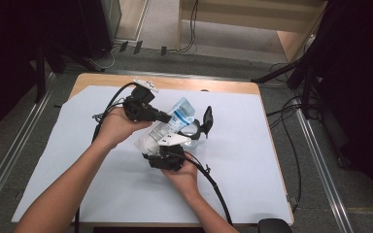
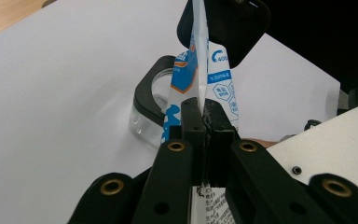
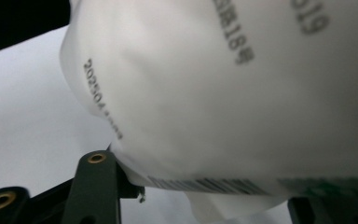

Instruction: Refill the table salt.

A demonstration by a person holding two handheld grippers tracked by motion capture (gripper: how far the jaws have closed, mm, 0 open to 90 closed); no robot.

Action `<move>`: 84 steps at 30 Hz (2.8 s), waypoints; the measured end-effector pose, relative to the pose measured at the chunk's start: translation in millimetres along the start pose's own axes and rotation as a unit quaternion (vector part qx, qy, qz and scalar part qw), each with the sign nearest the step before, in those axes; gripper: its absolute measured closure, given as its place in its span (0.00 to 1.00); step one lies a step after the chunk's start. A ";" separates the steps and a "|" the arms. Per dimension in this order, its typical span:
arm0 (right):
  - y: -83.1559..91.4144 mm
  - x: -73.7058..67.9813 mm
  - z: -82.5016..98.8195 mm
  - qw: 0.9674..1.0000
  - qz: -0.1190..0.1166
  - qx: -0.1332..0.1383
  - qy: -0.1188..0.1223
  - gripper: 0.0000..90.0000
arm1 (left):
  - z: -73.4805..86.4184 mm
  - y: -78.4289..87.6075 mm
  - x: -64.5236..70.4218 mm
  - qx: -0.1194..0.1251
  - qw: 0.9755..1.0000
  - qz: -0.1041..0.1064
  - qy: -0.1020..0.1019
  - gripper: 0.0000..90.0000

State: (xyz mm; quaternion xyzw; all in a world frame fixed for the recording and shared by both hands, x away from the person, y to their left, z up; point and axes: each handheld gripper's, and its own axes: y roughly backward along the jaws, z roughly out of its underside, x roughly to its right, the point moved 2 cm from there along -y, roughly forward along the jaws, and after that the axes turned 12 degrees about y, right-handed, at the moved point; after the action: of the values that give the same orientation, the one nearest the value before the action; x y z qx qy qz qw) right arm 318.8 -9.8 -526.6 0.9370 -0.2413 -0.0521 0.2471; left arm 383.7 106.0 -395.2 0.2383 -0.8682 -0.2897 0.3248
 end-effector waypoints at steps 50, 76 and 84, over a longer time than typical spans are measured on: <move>2.2 5.3 -1.3 0.998 -0.022 0.015 -0.058 0.60 | 2.0 -17.0 -4.3 0.000 1.000 -0.017 0.013 0.98; 4.3 4.7 -9.5 0.995 -0.042 0.031 -0.082 0.60 | 0.1 -15.6 -4.0 0.002 1.000 -0.018 0.018 0.95; 5.2 1.9 -14.4 0.996 -0.049 0.031 -0.075 0.57 | -2.3 -17.0 -2.7 0.004 1.000 -0.018 0.017 0.97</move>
State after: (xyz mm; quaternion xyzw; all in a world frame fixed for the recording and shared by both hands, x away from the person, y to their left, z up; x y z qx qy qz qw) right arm 321.4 -8.4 -511.5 0.9484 -0.2144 -0.1265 0.1965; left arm 391.1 94.6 -406.1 0.2599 -0.8595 -0.2879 0.3331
